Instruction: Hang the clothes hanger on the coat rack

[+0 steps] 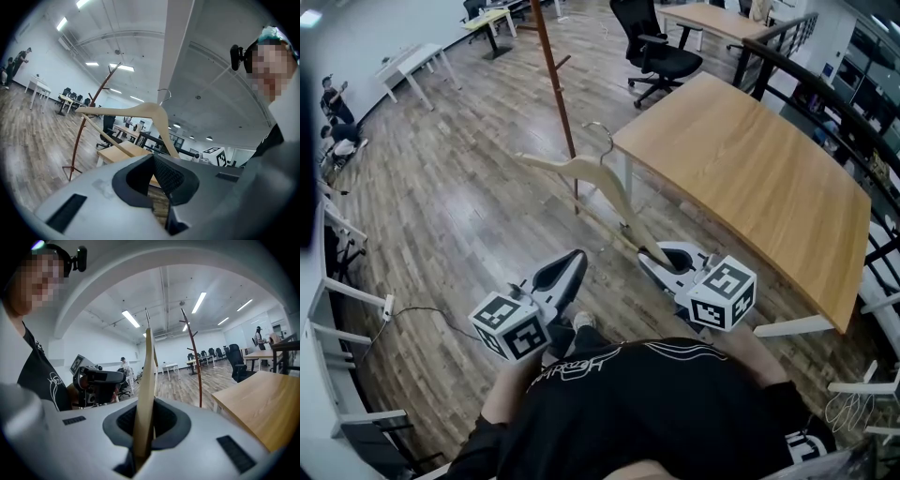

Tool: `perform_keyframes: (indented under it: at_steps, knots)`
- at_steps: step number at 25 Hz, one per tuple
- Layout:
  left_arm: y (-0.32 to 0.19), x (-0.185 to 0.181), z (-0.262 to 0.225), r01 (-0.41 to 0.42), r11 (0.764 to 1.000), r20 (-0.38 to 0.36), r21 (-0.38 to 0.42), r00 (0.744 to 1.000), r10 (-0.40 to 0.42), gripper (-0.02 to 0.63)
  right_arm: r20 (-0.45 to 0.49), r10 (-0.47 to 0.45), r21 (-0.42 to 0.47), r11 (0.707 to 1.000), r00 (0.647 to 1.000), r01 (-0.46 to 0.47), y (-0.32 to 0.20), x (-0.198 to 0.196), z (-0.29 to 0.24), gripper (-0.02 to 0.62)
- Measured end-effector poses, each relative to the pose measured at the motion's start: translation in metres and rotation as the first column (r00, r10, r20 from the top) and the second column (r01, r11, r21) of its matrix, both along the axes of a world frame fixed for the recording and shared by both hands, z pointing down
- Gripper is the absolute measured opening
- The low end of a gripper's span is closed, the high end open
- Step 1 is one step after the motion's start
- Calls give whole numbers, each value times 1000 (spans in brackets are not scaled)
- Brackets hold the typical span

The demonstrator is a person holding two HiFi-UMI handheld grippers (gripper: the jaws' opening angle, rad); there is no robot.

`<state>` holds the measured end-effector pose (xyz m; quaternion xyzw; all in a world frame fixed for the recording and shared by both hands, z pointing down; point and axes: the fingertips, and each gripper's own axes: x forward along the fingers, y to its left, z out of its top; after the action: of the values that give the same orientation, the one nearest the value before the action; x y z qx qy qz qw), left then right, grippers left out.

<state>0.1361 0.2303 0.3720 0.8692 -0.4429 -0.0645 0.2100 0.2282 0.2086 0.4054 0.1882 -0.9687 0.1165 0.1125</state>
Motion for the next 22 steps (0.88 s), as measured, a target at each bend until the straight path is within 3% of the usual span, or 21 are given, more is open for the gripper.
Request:
perform_keyframes:
  at_steps: [10, 22]
  knots:
    - [-44, -52, 19, -9, 999, -29, -42, 1000, 8, 8, -24, 20, -49, 999, 1000, -21, -42, -48, 19, 48]
    - [-136, -173, 13, -45, 999, -21, -15, 999, 45, 8, -13, 69, -45, 997, 998, -70, -132, -164, 13, 48]
